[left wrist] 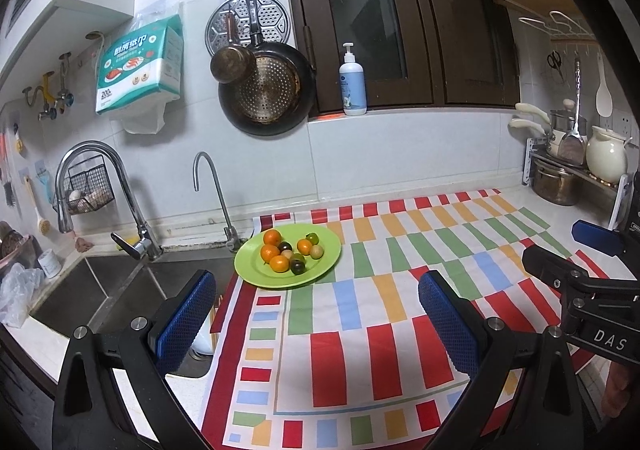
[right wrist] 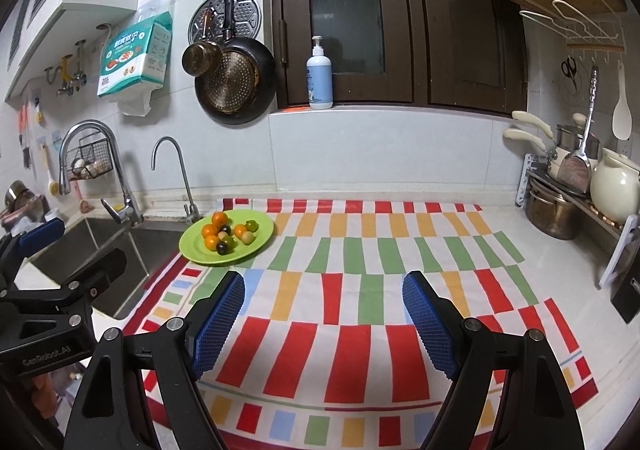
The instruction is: Organize fruits
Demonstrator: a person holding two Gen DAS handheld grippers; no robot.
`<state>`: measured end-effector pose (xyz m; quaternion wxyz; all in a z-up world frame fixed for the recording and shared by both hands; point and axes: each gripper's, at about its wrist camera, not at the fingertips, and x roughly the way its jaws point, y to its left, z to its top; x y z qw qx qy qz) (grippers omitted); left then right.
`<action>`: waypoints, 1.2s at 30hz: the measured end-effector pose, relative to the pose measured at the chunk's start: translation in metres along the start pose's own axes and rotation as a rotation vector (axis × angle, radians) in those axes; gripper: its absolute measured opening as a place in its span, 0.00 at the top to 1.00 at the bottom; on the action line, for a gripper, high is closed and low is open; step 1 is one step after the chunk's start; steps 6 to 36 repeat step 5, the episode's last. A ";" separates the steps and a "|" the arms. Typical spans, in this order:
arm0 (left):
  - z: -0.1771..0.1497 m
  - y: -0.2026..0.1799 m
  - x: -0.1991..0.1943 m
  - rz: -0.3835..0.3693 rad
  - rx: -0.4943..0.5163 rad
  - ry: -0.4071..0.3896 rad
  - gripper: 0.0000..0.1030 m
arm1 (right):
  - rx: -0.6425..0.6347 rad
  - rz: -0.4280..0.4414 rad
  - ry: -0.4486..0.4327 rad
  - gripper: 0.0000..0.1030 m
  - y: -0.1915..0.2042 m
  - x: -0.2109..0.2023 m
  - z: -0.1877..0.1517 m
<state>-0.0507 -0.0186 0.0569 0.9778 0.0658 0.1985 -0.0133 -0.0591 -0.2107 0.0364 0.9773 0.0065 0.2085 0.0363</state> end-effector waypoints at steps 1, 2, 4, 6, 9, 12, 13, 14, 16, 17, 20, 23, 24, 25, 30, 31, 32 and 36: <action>0.000 0.001 0.001 -0.003 0.000 0.002 0.00 | 0.000 0.001 0.000 0.20 0.000 0.000 0.000; 0.000 0.001 0.003 -0.006 -0.001 0.004 0.00 | 0.001 0.000 0.000 0.20 0.000 0.000 0.000; 0.001 0.002 0.006 -0.009 -0.003 0.009 0.00 | 0.003 0.000 0.003 0.20 0.000 0.002 0.000; 0.001 0.003 0.008 -0.011 -0.003 0.012 0.00 | 0.003 -0.001 0.004 0.20 0.000 0.003 0.000; 0.001 0.003 0.008 -0.011 -0.003 0.012 0.00 | 0.003 -0.001 0.004 0.20 0.000 0.003 0.000; 0.001 0.003 0.008 -0.011 -0.003 0.012 0.00 | 0.003 -0.001 0.004 0.20 0.000 0.003 0.000; 0.001 0.003 0.008 -0.011 -0.003 0.012 0.00 | 0.003 -0.001 0.004 0.20 0.000 0.003 0.000; 0.001 0.003 0.008 -0.011 -0.003 0.012 0.00 | 0.003 -0.001 0.004 0.20 0.000 0.003 0.000; 0.001 0.003 0.008 -0.011 -0.003 0.012 0.00 | 0.003 -0.001 0.004 0.20 0.000 0.003 0.000; 0.001 0.003 0.008 -0.011 -0.003 0.012 0.00 | 0.003 -0.001 0.004 0.20 0.000 0.003 0.000; 0.001 0.003 0.008 -0.011 -0.003 0.012 0.00 | 0.003 -0.001 0.004 0.20 0.000 0.003 0.000; 0.001 0.003 0.008 -0.011 -0.003 0.012 0.00 | 0.003 -0.001 0.004 0.20 0.000 0.003 0.000; 0.001 0.003 0.008 -0.011 -0.003 0.012 0.00 | 0.003 -0.001 0.004 0.20 0.000 0.003 0.000; 0.001 0.003 0.008 -0.011 -0.003 0.012 0.00 | 0.003 -0.001 0.004 0.20 0.000 0.003 0.000; 0.001 0.003 0.008 -0.011 -0.003 0.012 0.00 | 0.003 -0.001 0.004 0.20 0.000 0.003 0.000; 0.001 0.003 0.008 -0.011 -0.003 0.012 0.00 | 0.003 -0.001 0.004 0.20 0.000 0.003 0.000; 0.001 0.003 0.008 -0.011 -0.003 0.012 0.00 | 0.003 -0.001 0.004 0.20 0.000 0.003 0.000; 0.001 0.003 0.008 -0.011 -0.003 0.012 0.00 | 0.003 -0.001 0.004 0.20 0.000 0.003 0.000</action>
